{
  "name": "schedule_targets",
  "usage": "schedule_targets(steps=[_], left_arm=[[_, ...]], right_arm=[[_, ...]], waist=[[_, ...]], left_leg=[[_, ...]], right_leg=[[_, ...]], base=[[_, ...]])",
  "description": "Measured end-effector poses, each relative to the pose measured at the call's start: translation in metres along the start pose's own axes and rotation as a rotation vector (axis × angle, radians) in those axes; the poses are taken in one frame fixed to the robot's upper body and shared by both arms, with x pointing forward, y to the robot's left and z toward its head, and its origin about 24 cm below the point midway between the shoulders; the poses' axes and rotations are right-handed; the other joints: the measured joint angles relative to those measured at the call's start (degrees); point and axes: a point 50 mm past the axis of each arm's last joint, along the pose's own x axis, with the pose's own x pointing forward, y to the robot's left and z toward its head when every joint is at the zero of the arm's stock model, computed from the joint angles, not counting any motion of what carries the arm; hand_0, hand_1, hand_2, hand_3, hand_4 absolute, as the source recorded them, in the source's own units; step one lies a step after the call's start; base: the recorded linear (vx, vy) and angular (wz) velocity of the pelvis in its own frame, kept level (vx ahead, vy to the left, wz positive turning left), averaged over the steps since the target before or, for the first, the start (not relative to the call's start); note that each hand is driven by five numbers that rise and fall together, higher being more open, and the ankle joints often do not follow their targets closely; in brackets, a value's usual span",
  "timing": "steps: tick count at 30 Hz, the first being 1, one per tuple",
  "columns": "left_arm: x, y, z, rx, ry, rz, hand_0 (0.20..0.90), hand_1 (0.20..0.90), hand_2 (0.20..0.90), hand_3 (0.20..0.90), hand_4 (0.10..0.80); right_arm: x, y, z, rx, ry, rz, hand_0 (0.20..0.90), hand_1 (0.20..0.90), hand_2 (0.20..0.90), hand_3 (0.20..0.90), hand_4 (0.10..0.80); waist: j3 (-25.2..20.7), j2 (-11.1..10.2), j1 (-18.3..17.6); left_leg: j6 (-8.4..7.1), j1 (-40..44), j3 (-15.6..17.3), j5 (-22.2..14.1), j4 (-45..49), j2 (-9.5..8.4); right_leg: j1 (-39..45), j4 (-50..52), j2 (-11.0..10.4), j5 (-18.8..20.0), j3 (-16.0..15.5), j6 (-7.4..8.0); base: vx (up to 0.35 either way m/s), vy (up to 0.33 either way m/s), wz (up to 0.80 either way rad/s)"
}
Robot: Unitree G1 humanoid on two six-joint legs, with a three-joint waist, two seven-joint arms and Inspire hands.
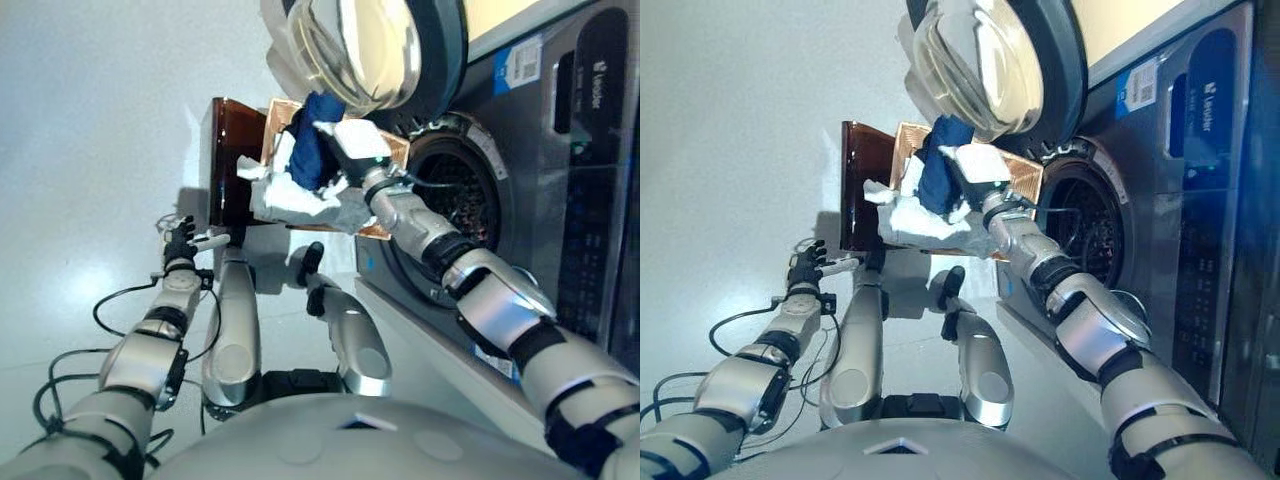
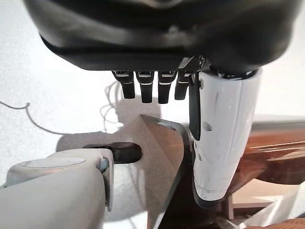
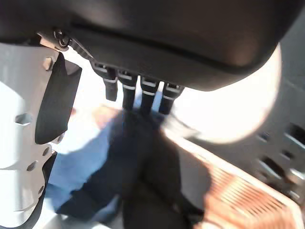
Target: Pick up the clothes and place them into the washing machine
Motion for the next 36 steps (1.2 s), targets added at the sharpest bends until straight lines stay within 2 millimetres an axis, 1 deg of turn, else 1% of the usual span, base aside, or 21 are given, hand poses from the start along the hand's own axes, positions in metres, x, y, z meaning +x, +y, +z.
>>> schedule_targets(steps=[1, 2, 4, 8, 9, 11, 16, 17, 22, 28, 32, 36], left_arm=[[0.0, 0.001, 0.0, 0.002, 0.001, 0.002, 0.9, 0.9, 0.9, 0.9, 0.8], [0.001, 0.004, -0.001, 0.005, 0.002, 0.009, 0.9, 0.9, 0.9, 0.9, 0.8], [0.001, 0.006, 0.0, 0.009, -0.001, 0.013, 0.9, 0.9, 0.9, 0.9, 0.8], [0.002, 0.008, 0.0, 0.013, -0.002, 0.017, 0.9, 0.9, 0.9, 0.9, 0.8], [0.002, 0.01, 0.001, 0.016, -0.004, 0.02, 0.9, 0.9, 0.9, 0.9, 0.8], [0.002, 0.013, -0.003, 0.024, 0.003, 0.026, 0.9, 0.9, 0.9, 0.9, 0.8], [0.003, 0.015, -0.001, 0.018, 0.001, 0.031, 0.9, 0.9, 0.9, 0.9, 0.8], [0.002, 0.013, -0.001, 0.014, 0.003, 0.026, 0.9, 0.9, 0.9, 0.9, 0.8], [0.003, 0.009, 0.006, 0.025, -0.019, 0.01, 0.9, 0.9, 0.9, 0.9, 0.8], [0.004, 0.008, 0.009, 0.024, -0.027, 0.009, 0.9, 0.9, 0.9, 0.9, 0.8], [0.004, 0.006, 0.011, 0.021, -0.029, 0.005, 0.9, 0.9, 0.9, 0.9, 0.8], [0.005, 0.006, 0.017, 0.017, -0.044, 0.009, 0.9, 0.9, 0.9, 0.9, 0.8]], right_arm=[[-0.001, 0.003, 0.002, 0.01, -0.009, 0.008, 0.9, 0.9, 0.9, 0.9, 0.8], [-0.002, 0.01, 0.008, 0.022, -0.019, 0.035, 0.9, 0.9, 0.9, 0.9, 0.8], [-0.003, 0.019, 0.011, 0.032, -0.017, 0.063, 0.9, 0.9, 0.9, 0.9, 0.8], [-0.006, 0.035, 0.008, 0.028, 0.027, 0.119, 0.9, 0.9, 0.9, 0.9, 0.8], [-0.009, 0.042, 0.005, 0.014, 0.044, 0.149, 0.9, 0.9, 0.9, 0.9, 0.8], [-0.011, 0.047, 0.004, 0.008, 0.055, 0.167, 0.9, 0.9, 0.9, 0.9, 0.8], [-0.009, 0.045, -0.002, -0.02, 0.079, 0.17, 0.9, 0.9, 0.9, 0.9, 0.8], [-0.009, 0.045, -0.005, -0.028, 0.09, 0.173, 0.9, 0.9, 0.9, 0.9, 0.8], [-0.002, 0.034, -0.003, -0.051, 0.083, 0.149, 0.9, 0.9, 0.9, 0.9, 0.8], [-0.001, 0.033, 0.0, -0.044, 0.067, 0.128, 0.9, 0.9, 0.9, 0.9, 0.8], [-0.001, 0.031, 0.003, -0.038, 0.051, 0.116, 0.9, 0.9, 0.9, 0.9, 0.8], [-0.001, 0.032, 0.003, -0.038, 0.051, 0.118, 0.9, 0.9, 0.9, 0.9, 0.8]], waist=[[-0.4, -0.6, 0.1], [-1.1, -1.6, 0.0], [-1.7, -2.4, 0.1], [-1.8, -2.5, 0.3], [-1.8, -2.4, 0.5], [-1.7, -2.4, 0.5], [-1.6, -2.2, 0.6], [-1.3, -1.8, 0.9], [-0.2, -0.3, 1.0], [-0.2, -0.2, 0.6], [-0.2, -0.2, 0.4], [-0.2, -0.2, 0.4]], left_leg=[[0.01, 0.0, 0.0, 0.0, 0.0, -0.01], [0.05, -0.1, 0.0, -0.1, 0.1, -0.06], [0.14, -0.2, -0.1, -0.3, 0.4, -0.1], [0.27, -1.3, -0.3, -0.7, 1.5, -0.2], [0.28, -1.4, -0.5, -0.7, 1.6, -0.22], [0.27, -1.8, -0.6, -0.7, 1.6, -0.28], [0.21, -3.7, -1.1, -0.5, 1.9, -0.44], [0.21, -3.8, -1.5, -0.5, 1.9, -0.54], [0.15, -4.0, -1.8, -0.5, 1.7, -0.6], [-0.07, -4.0, -1.8, -0.7, 1.3, -0.44], [0.12, -4.0, -2.1, -0.5, 1.3, -0.37], [-0.13, -4.0, -2.6, -0.3, 1.1, -0.4]], right_leg=[[0.0, 0.1, 0.0, 0.0, 0.0, 0.0], [0.0, 0.1, 0.0, 0.0, 0.0, 0.01], [0.0, 0.1, -0.1, -0.1, 0.0, 0.16], [-0.2, 0.1, -0.1, -0.5, -0.1, 0.33], [-0.2, 0.1, -0.1, -0.5, -0.2, 0.37], [-0.5, 0.1, -0.1, -0.6, -0.3, 0.4], [-2.1, 0.1, -0.1, -0.6, -1.0, 0.34], [-2.1, 0.2, -0.1, -0.6, -1.4, 0.34], [-2.2, 0.3, -0.1, -1.1, -1.7, 0.32], [-2.8, 1.2, -0.1, -1.8, -1.7, 0.07], [-2.8, 1.2, 0.1, -1.8, -1.7, -0.02], [-2.8, 1.2, 0.2, -1.9, -2.1, -0.17]], base=[[-0.024, -0.03, 0.05], [0.0, 0.0, 0.0], [0.0, 0.0, 0.0], [-0.001, -0.002, 0.01], [-0.004, -0.002, 0.05], [0.001, 0.0, 0.02], [0.004, 0.006, 0.06], [0.007, 0.005, 0.12], [0.001, 0.002, 0.03], [0.027, -0.01, -0.01], [0.0, 0.0, 0.0], [-0.013, -0.024, 0.04]])
